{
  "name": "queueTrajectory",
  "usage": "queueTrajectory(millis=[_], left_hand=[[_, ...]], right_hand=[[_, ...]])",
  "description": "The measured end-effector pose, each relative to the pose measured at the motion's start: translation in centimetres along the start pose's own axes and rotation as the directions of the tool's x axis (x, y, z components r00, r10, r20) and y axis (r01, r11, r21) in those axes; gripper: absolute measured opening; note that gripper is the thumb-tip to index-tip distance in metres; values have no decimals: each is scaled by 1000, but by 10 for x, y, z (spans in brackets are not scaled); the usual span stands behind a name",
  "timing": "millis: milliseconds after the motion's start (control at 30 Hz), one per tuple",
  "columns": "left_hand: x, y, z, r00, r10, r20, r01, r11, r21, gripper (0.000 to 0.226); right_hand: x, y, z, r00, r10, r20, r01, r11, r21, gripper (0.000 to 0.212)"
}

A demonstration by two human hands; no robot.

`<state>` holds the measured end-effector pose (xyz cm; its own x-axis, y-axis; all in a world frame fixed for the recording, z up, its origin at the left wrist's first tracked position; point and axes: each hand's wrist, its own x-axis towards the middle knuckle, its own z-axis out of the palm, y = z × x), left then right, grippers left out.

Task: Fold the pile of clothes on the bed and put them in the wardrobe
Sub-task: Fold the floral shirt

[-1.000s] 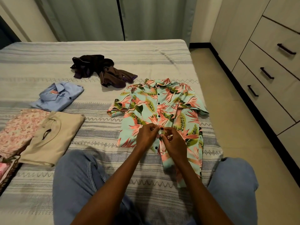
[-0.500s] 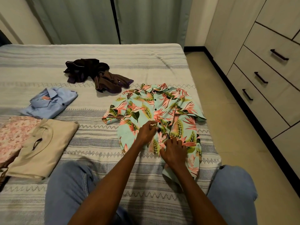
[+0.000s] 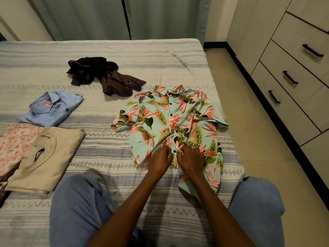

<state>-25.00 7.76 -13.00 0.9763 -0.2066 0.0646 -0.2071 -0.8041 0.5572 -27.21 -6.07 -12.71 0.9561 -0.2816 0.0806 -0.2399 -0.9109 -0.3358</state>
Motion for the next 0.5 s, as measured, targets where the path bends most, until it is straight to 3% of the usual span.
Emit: queueTrajectory(millis=[167, 367, 433, 500], left_hand=[[11, 6, 4, 996, 73, -60, -66, 992, 106, 27], [18, 13, 9, 999, 44, 13, -46, 983, 179, 22], [19, 14, 6, 1000, 9, 17, -11, 994, 109, 16], [19, 13, -2, 995, -92, 39, 95, 992, -86, 12]], right_hand=[[8, 19, -13, 999, 36, 36, -45, 960, 275, 28], [17, 29, -26, 983, 75, 170, -137, 911, 389, 27], [19, 30, -31, 965, 97, 243, -207, 850, 484, 23], [21, 32, -32, 948, 108, 299, -269, 773, 575, 19]])
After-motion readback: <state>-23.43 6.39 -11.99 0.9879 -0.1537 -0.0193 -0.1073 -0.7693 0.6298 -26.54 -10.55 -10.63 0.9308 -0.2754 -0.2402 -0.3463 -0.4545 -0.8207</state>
